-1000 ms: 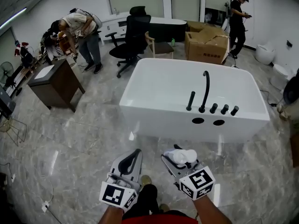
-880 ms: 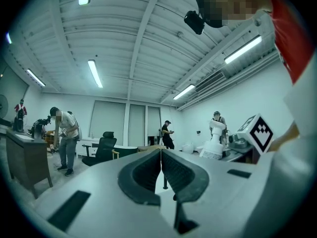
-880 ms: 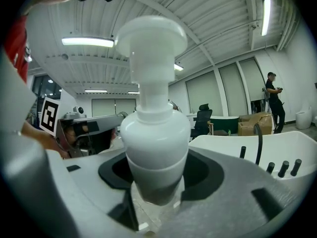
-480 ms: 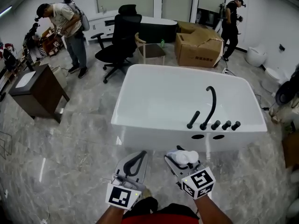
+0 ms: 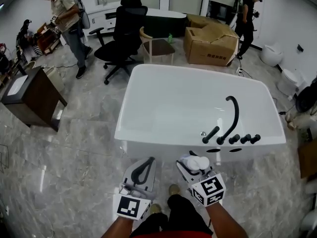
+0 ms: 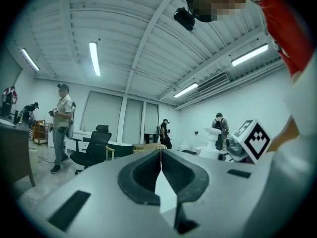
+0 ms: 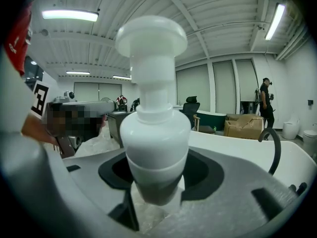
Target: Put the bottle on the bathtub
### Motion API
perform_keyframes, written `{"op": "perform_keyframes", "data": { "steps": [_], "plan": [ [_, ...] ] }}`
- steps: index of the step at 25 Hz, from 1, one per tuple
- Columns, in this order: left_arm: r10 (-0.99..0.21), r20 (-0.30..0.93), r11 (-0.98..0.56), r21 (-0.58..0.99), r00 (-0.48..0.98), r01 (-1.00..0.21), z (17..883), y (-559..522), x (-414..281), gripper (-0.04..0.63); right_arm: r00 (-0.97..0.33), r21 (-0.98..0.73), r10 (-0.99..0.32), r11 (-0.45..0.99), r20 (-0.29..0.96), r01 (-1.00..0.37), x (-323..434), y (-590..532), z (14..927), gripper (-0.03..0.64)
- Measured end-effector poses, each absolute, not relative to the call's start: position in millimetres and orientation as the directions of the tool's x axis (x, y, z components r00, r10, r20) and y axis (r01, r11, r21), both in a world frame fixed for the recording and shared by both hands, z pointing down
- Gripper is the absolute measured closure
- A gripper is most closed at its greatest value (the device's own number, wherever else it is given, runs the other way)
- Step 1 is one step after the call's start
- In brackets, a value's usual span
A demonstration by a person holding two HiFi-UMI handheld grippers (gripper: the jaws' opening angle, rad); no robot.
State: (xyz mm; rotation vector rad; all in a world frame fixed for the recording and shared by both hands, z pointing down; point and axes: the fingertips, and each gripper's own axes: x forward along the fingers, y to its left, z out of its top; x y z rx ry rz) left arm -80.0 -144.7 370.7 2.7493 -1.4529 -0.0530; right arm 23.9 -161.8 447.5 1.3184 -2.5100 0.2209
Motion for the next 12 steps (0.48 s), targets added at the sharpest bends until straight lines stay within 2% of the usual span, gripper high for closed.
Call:
{"op": "perform_keyframes", "data": {
  "steps": [12],
  "plan": [
    [-0.876, 0.096, -0.471, 0.032, 0.472, -0.881, 432.7, -274.2, -57.1, 0.583, -0.547, 0.061, -0.725, 0.623, 0.418, -0.78, 46.8, -301.7, 556.4, 0.374]
  ]
}}
